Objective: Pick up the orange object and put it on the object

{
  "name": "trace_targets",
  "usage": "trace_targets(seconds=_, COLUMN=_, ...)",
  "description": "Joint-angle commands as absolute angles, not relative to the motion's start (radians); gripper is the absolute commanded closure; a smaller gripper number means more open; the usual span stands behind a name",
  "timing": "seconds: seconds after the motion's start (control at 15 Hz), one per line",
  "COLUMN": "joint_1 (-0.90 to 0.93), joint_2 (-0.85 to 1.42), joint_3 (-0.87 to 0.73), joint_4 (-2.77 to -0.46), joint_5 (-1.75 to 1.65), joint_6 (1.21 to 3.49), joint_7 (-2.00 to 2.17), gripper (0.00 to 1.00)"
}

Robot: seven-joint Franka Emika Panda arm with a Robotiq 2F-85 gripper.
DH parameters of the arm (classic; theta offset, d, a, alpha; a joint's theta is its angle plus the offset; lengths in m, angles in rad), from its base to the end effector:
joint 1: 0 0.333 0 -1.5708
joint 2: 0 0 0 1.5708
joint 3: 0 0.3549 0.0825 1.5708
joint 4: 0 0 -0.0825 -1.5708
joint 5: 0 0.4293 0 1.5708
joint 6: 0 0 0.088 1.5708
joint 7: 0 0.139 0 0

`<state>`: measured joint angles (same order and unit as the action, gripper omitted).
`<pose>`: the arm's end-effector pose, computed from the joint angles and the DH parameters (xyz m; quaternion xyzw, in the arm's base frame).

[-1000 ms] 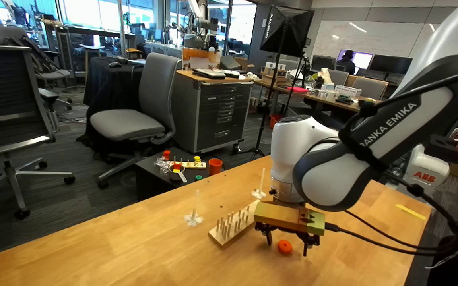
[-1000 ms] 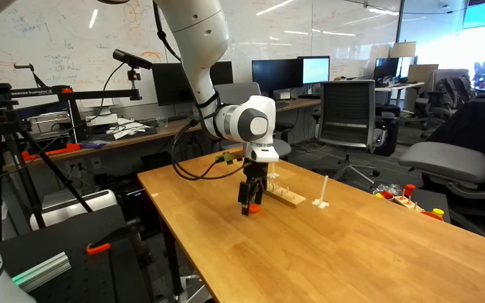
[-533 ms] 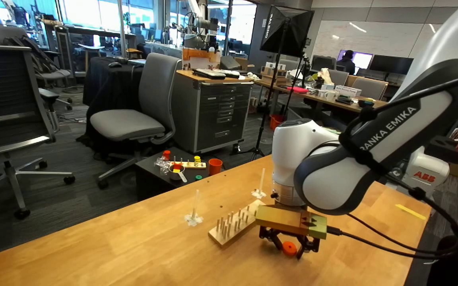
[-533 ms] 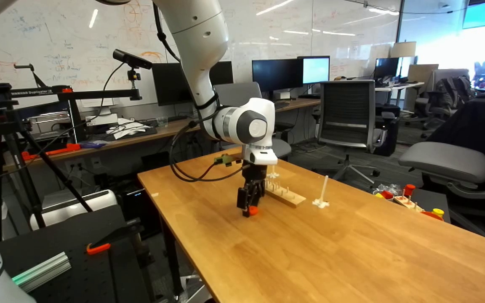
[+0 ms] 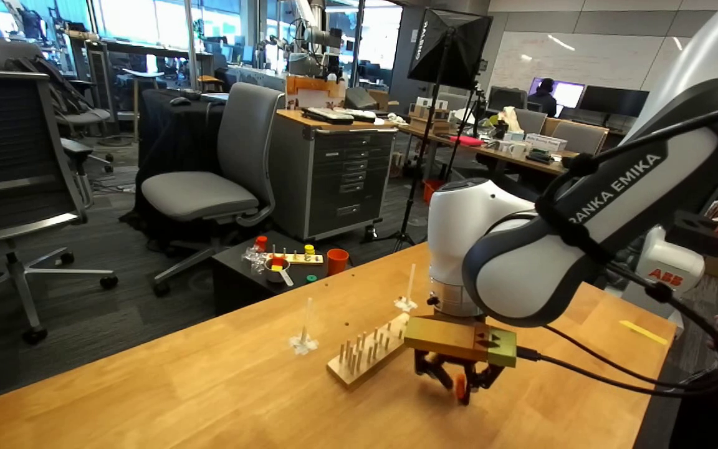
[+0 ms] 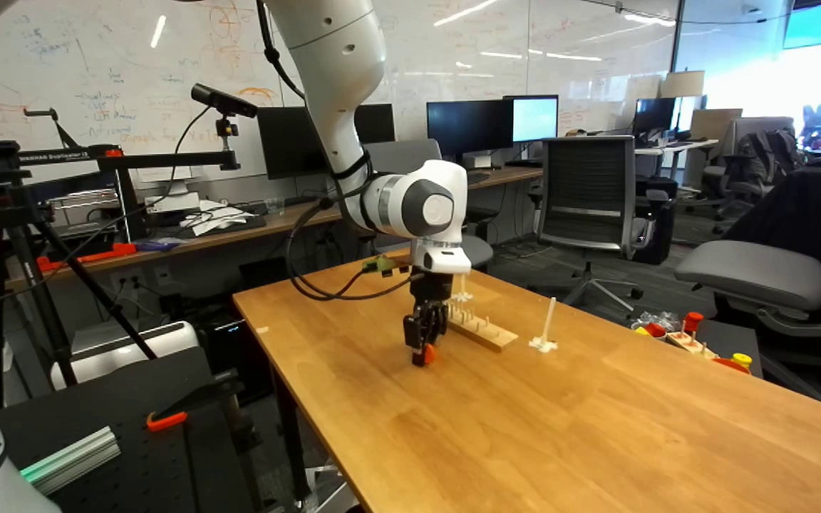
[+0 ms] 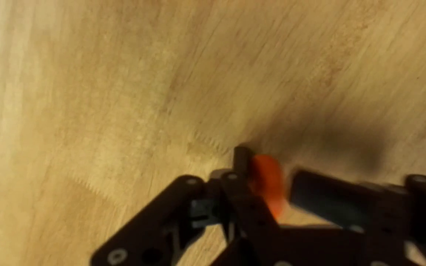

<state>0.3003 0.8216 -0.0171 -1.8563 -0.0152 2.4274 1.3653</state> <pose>0.6078 0.1759 0.0108 0.8546 -0.5039 -0.0769 0.0990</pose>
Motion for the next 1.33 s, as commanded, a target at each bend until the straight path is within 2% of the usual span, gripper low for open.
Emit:
trace_targets(seconds=0.0, joint_1=0.312, joint_2=0.804, joint_3=-0.050, joint_4=-1.857, joint_5=-0.024, joint_6=2.432, joint_7=1.363, gripper=1.00)
trace_targets(seconds=0.13, joint_1=0.311, joint_2=0.804, joint_3=-0.066, joint_4=-1.854, joint_5=-0.031, joint_6=2.430, joint_7=1.365, gripper=0.96)
trace_targets(seconds=0.4, joint_1=0.309, joint_2=0.807, joint_3=-0.087, joint_4=-1.856, joint_5=-0.036, joint_6=2.426, joint_7=1.368, gripper=0.96)
trace_targets(seconds=0.47, joint_1=0.309, joint_2=0.807, joint_3=-0.089, joint_4=-1.855, joint_5=-0.036, joint_6=2.423, joint_7=1.367, gripper=0.58)
trace_targets(seconds=0.6, joint_1=0.316, joint_2=0.804, joint_3=-0.097, joint_4=-1.855, joint_5=-0.043, joint_6=2.425, joint_7=1.372, gripper=0.53)
trace_targets(seconds=1.0, joint_1=0.337, joint_2=0.783, joint_3=-0.113, joint_4=-1.867, joint_5=-0.086, joint_6=2.421, joint_7=1.384, gripper=0.04)
trace_targets(seconds=1.07, joint_1=0.341, joint_2=0.778, joint_3=-0.117, joint_4=-1.869, joint_5=-0.095, joint_6=2.420, joint_7=1.387, gripper=0.00)
trace_targets(seconds=1.27, joint_1=0.363, joint_2=0.746, joint_3=-0.144, joint_4=-1.890, joint_5=-0.146, joint_6=2.416, joint_7=1.394, gripper=0.00)
